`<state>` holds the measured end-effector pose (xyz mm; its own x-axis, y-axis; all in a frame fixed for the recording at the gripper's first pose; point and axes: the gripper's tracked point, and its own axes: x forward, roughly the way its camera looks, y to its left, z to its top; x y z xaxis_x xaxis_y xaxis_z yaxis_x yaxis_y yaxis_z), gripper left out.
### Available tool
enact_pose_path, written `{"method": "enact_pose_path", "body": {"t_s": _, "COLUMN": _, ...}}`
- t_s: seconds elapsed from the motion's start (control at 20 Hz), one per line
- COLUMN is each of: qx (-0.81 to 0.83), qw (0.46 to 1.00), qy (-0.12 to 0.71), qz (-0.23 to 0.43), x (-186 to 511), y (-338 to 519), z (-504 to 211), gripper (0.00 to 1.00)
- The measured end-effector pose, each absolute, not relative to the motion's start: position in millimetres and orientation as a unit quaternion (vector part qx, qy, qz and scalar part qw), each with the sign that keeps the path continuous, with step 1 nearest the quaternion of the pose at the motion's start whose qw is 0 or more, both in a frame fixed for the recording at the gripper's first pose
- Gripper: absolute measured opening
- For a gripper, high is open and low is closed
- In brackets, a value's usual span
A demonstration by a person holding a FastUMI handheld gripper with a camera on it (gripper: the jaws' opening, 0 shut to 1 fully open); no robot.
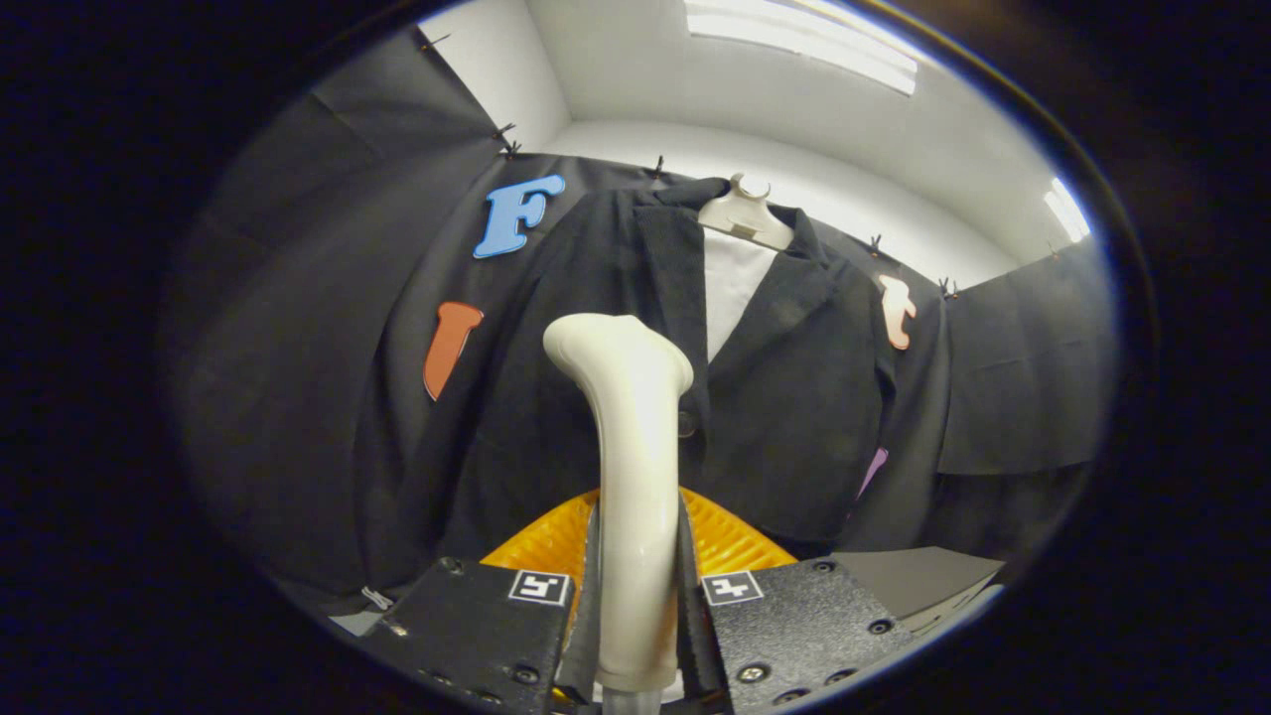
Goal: Iron the clothes twice with a garment steamer, once on the left side and once on the right side.
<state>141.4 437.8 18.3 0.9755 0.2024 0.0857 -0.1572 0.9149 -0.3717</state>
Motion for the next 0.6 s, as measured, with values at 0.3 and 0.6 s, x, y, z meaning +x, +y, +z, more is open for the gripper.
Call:
{"method": "enact_pose_path", "body": {"t_s": 0.3, "qx": -0.189, "qw": 0.977, "qy": -0.019, "qz": 0.093, "x": 131, "y": 424, "z": -18, "gripper": 0.35}}
{"method": "enact_pose_path", "body": {"t_s": 0.6, "qx": -0.204, "qw": 0.975, "qy": 0.018, "qz": 0.091, "x": 119, "y": 411, "z": -56, "gripper": 0.35}}
